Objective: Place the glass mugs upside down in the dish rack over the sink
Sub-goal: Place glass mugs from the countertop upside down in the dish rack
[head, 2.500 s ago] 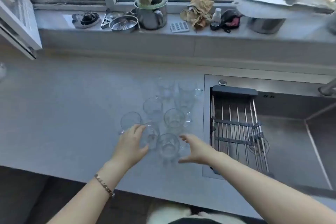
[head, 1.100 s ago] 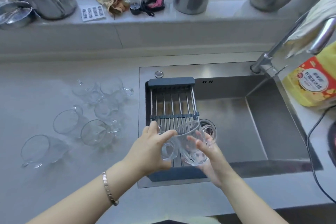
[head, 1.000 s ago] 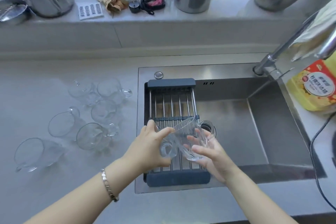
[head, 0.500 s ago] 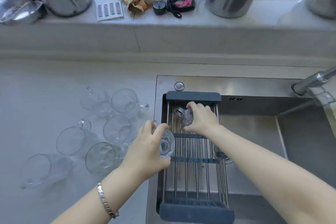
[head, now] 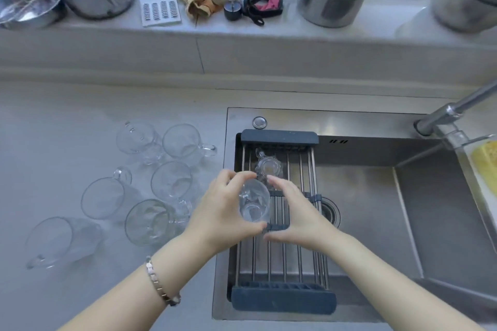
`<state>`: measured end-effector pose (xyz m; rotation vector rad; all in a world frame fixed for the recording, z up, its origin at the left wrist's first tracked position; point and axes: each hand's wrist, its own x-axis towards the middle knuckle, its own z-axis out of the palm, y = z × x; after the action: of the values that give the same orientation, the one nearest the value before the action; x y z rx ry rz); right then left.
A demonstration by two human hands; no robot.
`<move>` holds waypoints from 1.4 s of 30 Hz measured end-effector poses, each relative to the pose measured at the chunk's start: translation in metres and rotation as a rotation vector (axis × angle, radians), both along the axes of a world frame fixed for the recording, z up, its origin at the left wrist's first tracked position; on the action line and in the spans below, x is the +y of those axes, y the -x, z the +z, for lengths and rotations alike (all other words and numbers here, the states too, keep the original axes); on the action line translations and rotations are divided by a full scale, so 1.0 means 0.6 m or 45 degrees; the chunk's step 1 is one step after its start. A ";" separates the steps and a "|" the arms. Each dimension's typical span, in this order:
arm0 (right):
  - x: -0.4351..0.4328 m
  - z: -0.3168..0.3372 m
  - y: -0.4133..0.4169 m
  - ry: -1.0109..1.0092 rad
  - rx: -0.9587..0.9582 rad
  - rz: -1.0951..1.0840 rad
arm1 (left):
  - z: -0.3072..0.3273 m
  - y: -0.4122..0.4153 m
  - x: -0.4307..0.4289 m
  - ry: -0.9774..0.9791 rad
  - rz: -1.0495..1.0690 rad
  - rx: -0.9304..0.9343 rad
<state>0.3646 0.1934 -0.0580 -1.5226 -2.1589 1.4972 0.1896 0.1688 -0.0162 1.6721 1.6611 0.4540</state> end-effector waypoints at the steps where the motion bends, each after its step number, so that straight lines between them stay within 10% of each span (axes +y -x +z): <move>1: -0.018 0.006 -0.006 0.055 0.116 -0.043 | 0.005 -0.011 0.002 0.000 0.023 -0.116; 5: -0.060 0.019 -0.026 0.135 0.569 -0.547 | 0.013 -0.049 0.007 0.151 0.199 -0.553; 9: -0.062 0.031 -0.069 -0.060 0.492 -0.677 | -0.011 -0.058 0.032 0.447 0.184 -0.689; 21: 0.146 0.004 -0.093 -0.494 -0.688 0.261 | -0.129 -0.107 0.164 0.154 -0.329 0.681; 36: 0.164 -0.089 -0.057 -0.485 -0.521 0.283 | -0.156 -0.043 0.174 0.026 -0.521 0.519; 42: 0.150 -0.119 -0.045 -0.480 -0.487 -0.132 | -0.152 -0.053 0.171 0.111 -0.448 0.596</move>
<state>0.3918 0.2835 -0.1296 -1.8494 -2.3341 0.7518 0.2217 0.2715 -0.1075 2.0576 1.6163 -0.1943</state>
